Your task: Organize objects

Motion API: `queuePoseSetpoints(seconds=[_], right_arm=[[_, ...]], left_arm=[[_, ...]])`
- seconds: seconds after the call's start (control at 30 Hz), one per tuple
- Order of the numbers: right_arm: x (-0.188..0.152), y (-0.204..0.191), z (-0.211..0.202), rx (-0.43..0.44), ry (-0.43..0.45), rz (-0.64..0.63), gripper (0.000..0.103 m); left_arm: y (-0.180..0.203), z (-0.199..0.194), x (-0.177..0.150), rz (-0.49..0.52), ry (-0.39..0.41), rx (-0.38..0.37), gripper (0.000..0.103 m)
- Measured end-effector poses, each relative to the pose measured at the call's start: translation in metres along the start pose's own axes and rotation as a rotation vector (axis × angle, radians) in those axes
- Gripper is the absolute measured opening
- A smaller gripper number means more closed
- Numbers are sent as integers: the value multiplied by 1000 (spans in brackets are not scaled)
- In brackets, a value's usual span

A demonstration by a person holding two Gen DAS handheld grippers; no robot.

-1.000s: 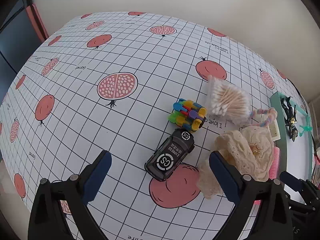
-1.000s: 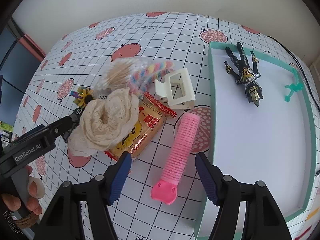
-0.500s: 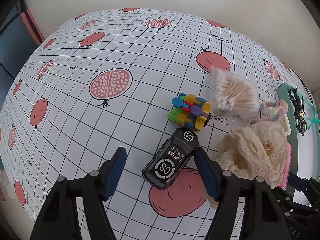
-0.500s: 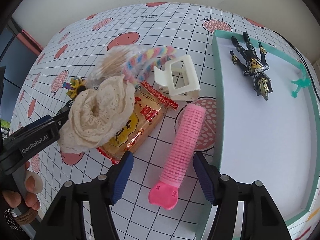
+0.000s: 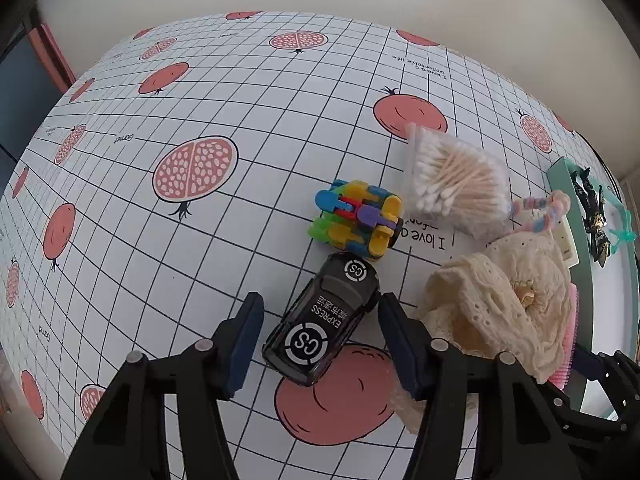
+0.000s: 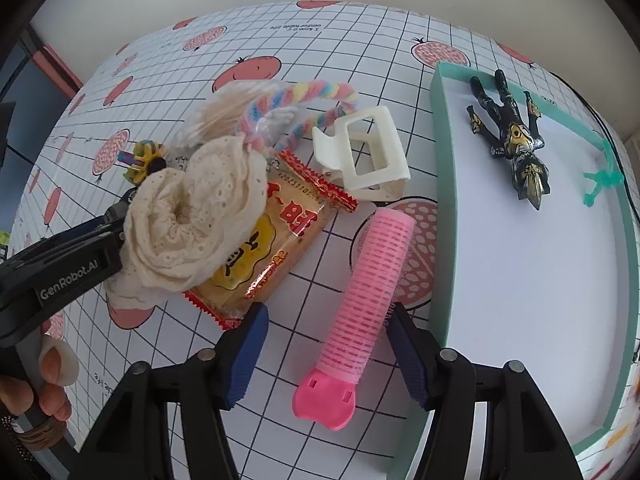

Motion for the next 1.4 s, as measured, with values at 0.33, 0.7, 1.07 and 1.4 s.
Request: queuePoseSetpoints(seconds=[0.33,0.7,1.07,1.4], right_arm=[[2,12,-3,-35,11,-1,35],[3,17,-5,-32,17,0,27],[5,23,-25,-5,49,4,26],[10,10,-61,27,136,7,26]], left_arm=[[-3,-1,-3,0,-19,14,48],[-8,-2,-11,-9,-64,42,37],[-9,-9,-18,-29,-76,57,37],[-12,-47,-8,-31,0,54,36]])
Point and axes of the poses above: each gripper's, at about its wrist camera, not at the fingertips, and z roughly the way its jaws point, y to its right, x to its top, the point moved 8 cm from there along z, roughly the way its jaws point, and after that the axes turned 1 degree about y, right-handed, at the moved point
